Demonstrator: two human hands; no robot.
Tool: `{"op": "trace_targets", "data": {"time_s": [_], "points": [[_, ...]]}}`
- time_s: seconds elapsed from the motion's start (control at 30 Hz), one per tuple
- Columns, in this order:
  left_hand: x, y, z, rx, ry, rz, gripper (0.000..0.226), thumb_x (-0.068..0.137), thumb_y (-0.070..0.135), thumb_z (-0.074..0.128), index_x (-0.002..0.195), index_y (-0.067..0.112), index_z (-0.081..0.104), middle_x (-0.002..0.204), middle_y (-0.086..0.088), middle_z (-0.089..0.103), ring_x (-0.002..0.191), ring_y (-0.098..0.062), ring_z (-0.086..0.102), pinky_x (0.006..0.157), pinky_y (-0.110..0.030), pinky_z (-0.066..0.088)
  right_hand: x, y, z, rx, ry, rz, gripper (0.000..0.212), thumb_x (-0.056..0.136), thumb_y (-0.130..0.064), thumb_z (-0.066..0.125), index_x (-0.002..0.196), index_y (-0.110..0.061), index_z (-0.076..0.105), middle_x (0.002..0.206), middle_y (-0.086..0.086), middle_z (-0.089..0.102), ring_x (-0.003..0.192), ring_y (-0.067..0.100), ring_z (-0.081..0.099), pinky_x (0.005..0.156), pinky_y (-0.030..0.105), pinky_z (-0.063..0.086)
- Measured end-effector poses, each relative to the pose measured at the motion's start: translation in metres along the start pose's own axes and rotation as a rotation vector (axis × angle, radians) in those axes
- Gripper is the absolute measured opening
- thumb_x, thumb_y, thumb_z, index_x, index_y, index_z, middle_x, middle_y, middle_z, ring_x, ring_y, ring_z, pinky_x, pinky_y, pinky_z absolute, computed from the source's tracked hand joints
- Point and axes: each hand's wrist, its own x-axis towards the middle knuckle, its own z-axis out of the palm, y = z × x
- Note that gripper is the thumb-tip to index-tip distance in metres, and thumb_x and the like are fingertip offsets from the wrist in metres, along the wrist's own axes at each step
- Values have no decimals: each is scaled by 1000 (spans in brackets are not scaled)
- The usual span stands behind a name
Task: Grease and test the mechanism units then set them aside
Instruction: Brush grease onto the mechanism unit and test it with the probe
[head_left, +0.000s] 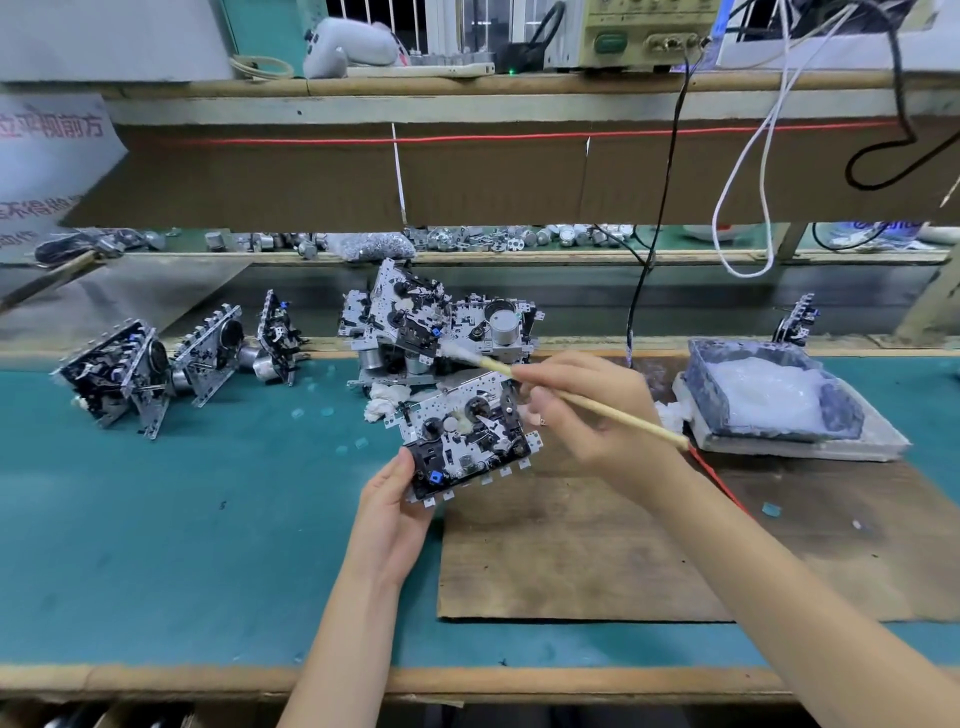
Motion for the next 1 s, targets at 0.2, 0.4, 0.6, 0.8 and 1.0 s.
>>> {"op": "trace_targets", "data": {"time_s": [0.2,0.4,0.6,0.8,1.0], "points": [[2,0,-3,-37,18,8,31,78,23,50,73,10,78,82,-6,75,71,-13,71,60,-22,56,-3,0,-9,-11,114,20,25,84,2,52,104,6,65,95,13,63,81,22,64,74,26,54],[2,0,-2,-37,24,17,31,76,24,51,75,9,78,85,-6,75,74,-14,71,65,-23,58,-2,-12,-10,84,47,96,17,83,-4,53,94,-3,67,74,0,65,63,7,64,56,22,52],[-1,2,1,-1,-7,37,33,78,26,49,77,11,78,86,-6,75,75,-13,71,62,-23,56,4,-22,1,34,-171,132,14,83,-7,55,85,-2,67,63,-7,59,60,21,55,52,41,44],[-1,2,1,9,3,44,33,78,27,49,75,13,79,84,-4,75,75,-12,71,63,-21,56,10,-18,7,28,-240,168,9,86,4,57,82,5,66,59,11,58,52,21,46,46,23,34],[0,2,0,9,-2,50,33,79,27,49,75,14,79,83,-3,75,74,-11,70,61,-20,55,12,-17,10,25,-248,180,9,86,3,57,82,3,66,60,18,59,51,20,45,45,15,31]]}}
